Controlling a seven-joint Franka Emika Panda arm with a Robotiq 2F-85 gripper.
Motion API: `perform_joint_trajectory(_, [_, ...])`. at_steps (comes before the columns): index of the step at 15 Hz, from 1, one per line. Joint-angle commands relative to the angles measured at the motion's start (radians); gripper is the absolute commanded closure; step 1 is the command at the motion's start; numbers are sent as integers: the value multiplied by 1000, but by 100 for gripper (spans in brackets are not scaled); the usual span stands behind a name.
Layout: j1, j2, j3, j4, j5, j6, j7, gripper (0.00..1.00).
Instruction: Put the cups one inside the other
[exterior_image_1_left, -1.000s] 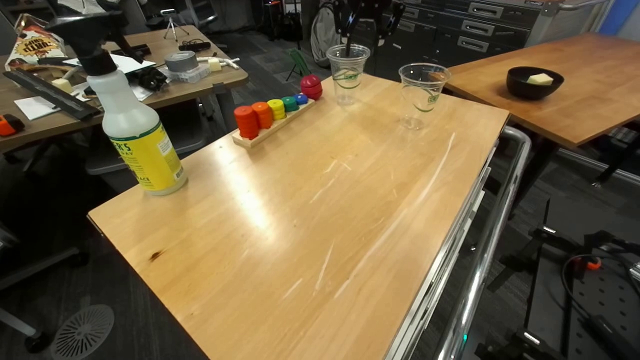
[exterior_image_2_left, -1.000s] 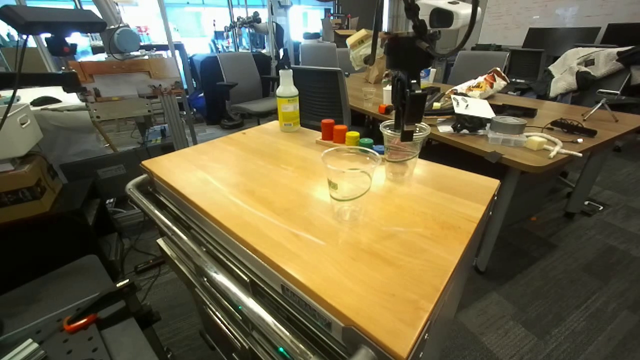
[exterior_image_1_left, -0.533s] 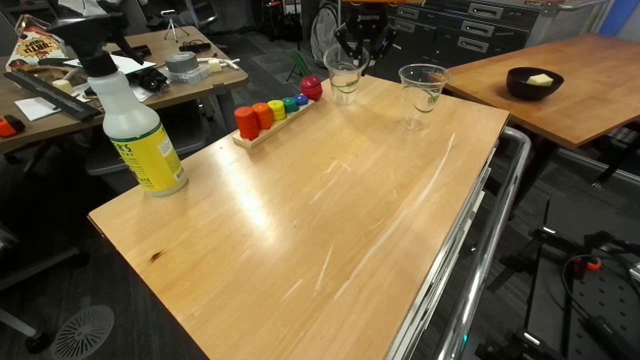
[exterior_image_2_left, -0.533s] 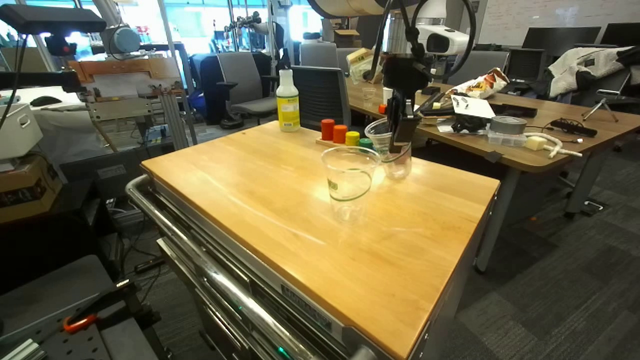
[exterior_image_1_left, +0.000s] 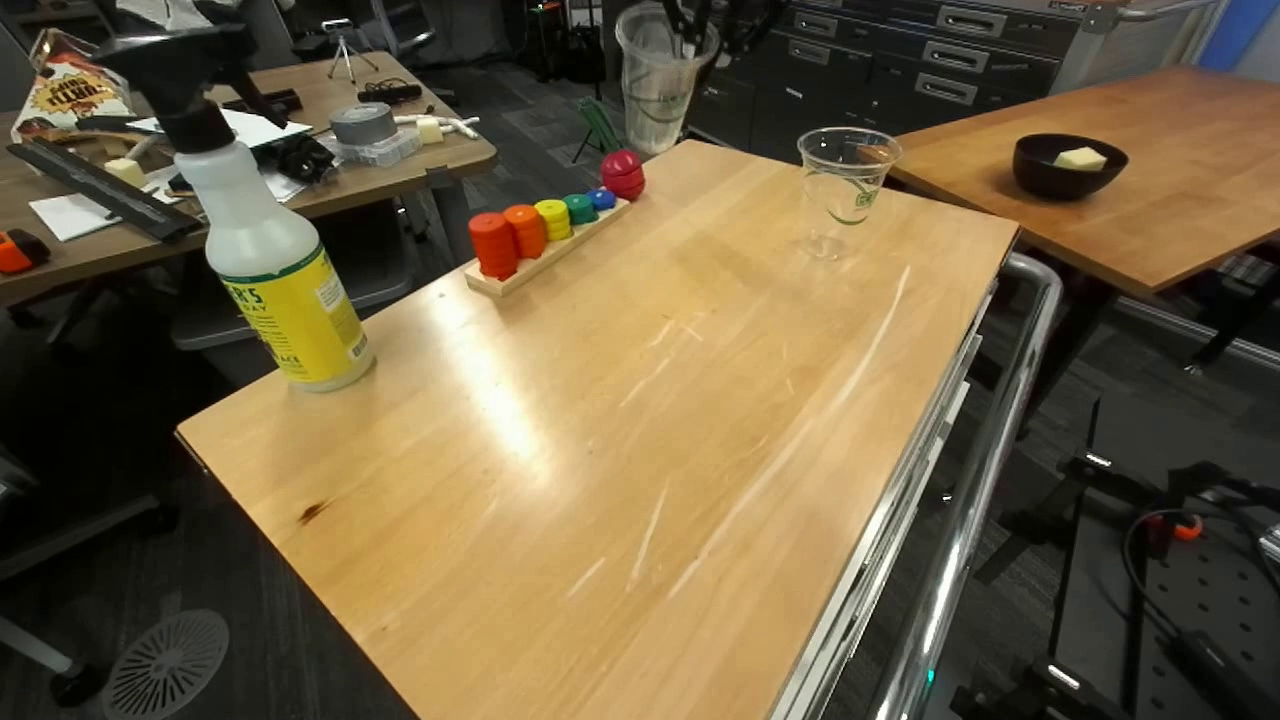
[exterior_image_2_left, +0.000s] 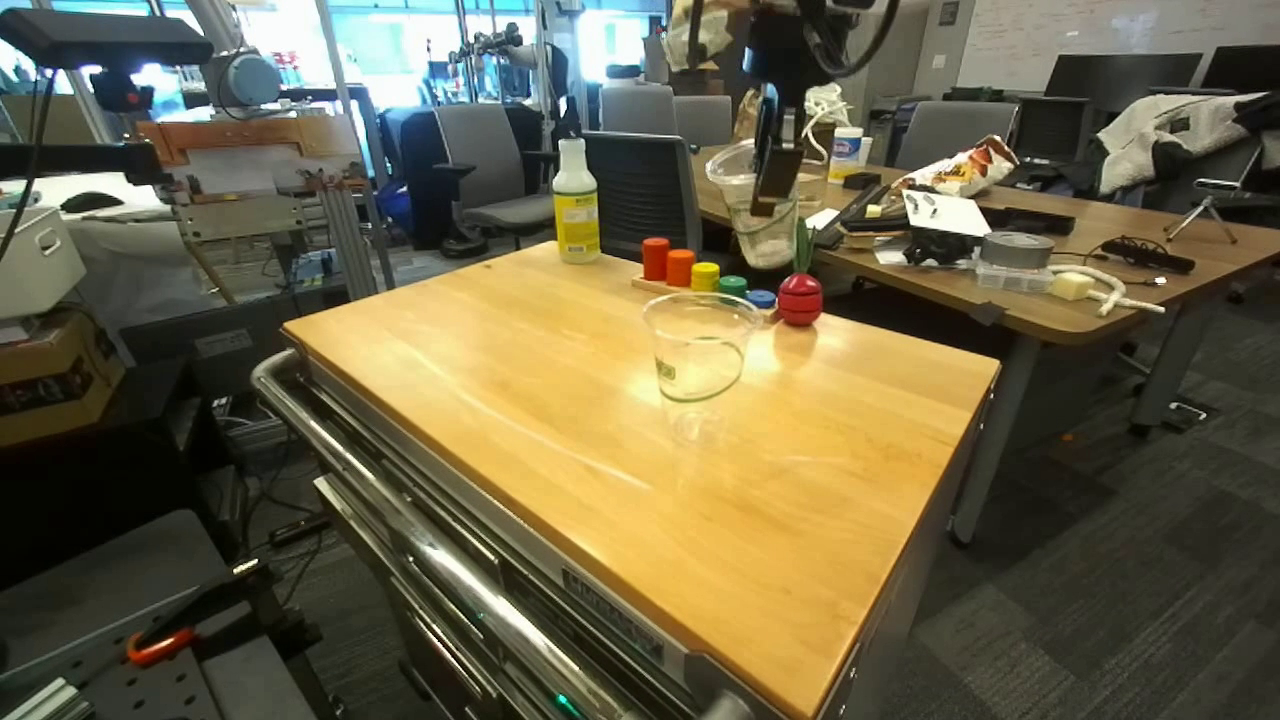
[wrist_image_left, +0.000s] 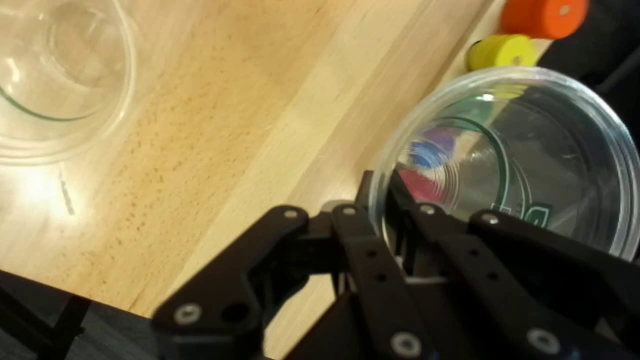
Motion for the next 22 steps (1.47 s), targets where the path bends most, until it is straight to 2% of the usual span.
perform_joint_trajectory(1, [-24, -235, 20, -177, 146, -3, -64, 98])
perform_joint_trajectory(3, [-23, -341, 4, -252, 165, -62, -58, 98])
perform_joint_trajectory(7, [-48, -545, -16, -407, 78, -213, -29, 98])
perform_joint_trajectory(10, [-88, -636, -11, -470, -9, -323, -10, 98])
perform_joint_trajectory(14, [-133, -641, -13, -492, -78, -352, -26, 98])
perform_joint_trajectory(22, [-136, -474, -8, -421, -144, -279, -14, 98])
